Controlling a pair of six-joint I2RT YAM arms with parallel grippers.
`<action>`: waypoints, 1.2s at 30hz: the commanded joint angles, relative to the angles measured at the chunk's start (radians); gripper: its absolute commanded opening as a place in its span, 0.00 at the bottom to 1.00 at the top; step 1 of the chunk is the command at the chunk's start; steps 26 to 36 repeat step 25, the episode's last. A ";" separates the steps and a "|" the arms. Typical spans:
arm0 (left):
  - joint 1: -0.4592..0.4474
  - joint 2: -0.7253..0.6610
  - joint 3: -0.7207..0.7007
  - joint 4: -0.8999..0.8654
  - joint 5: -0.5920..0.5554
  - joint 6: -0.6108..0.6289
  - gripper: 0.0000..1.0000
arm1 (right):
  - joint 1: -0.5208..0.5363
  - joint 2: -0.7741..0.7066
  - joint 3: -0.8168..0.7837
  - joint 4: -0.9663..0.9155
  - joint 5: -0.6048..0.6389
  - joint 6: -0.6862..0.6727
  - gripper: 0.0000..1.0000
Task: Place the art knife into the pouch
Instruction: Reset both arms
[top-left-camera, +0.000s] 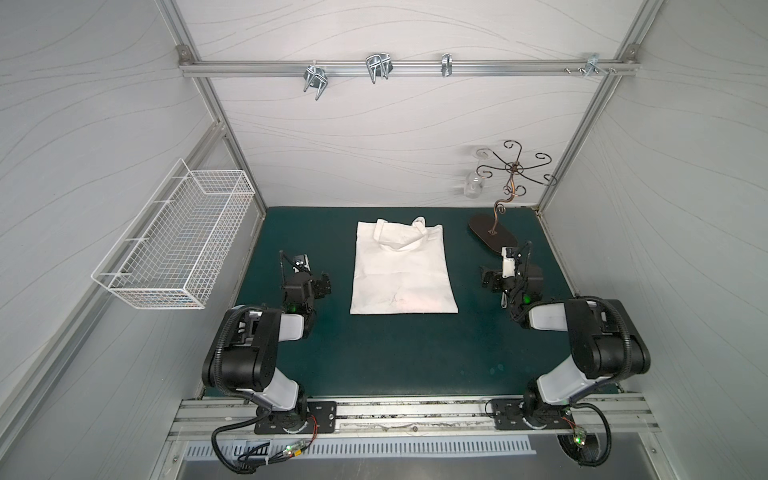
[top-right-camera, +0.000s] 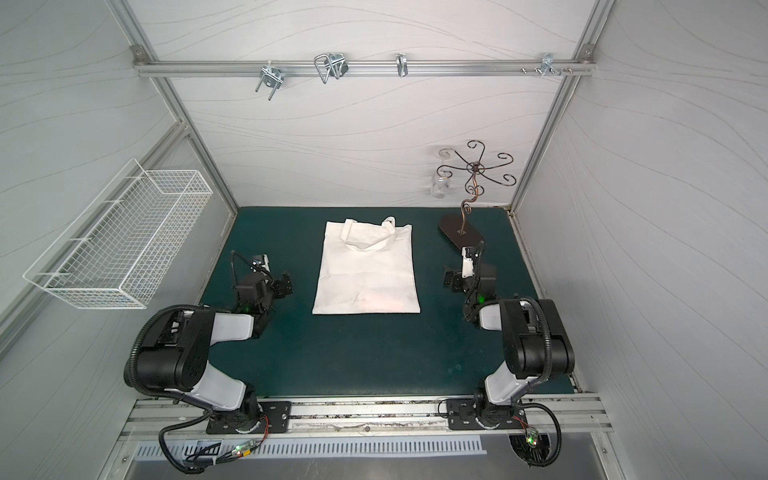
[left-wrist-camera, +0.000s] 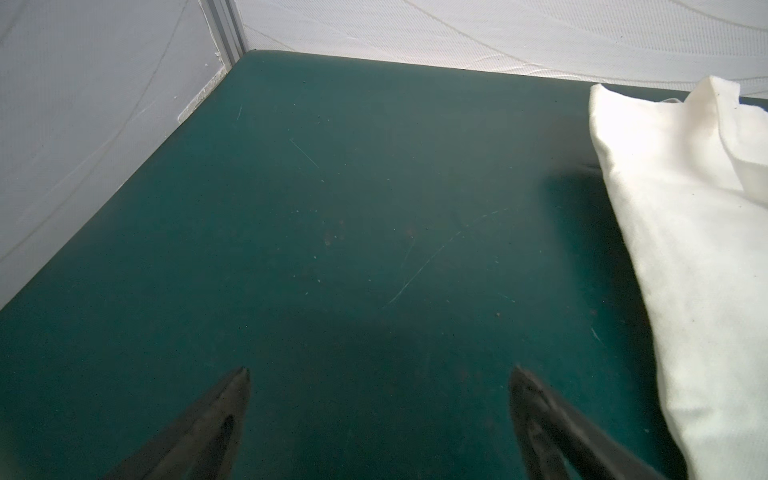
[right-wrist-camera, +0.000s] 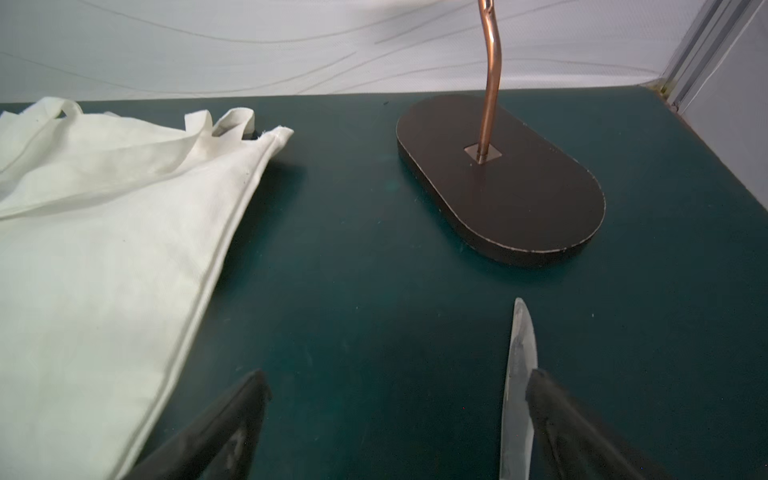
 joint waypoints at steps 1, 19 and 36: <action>0.004 0.007 0.032 0.033 0.002 -0.002 0.99 | -0.003 -0.007 -0.013 -0.001 -0.016 -0.027 0.99; -0.002 0.008 0.029 0.040 -0.005 0.001 0.99 | -0.001 0.005 0.001 -0.014 -0.016 -0.028 0.99; -0.003 0.008 0.031 0.040 -0.005 0.000 0.99 | 0.001 -0.007 -0.012 -0.002 -0.011 -0.029 0.99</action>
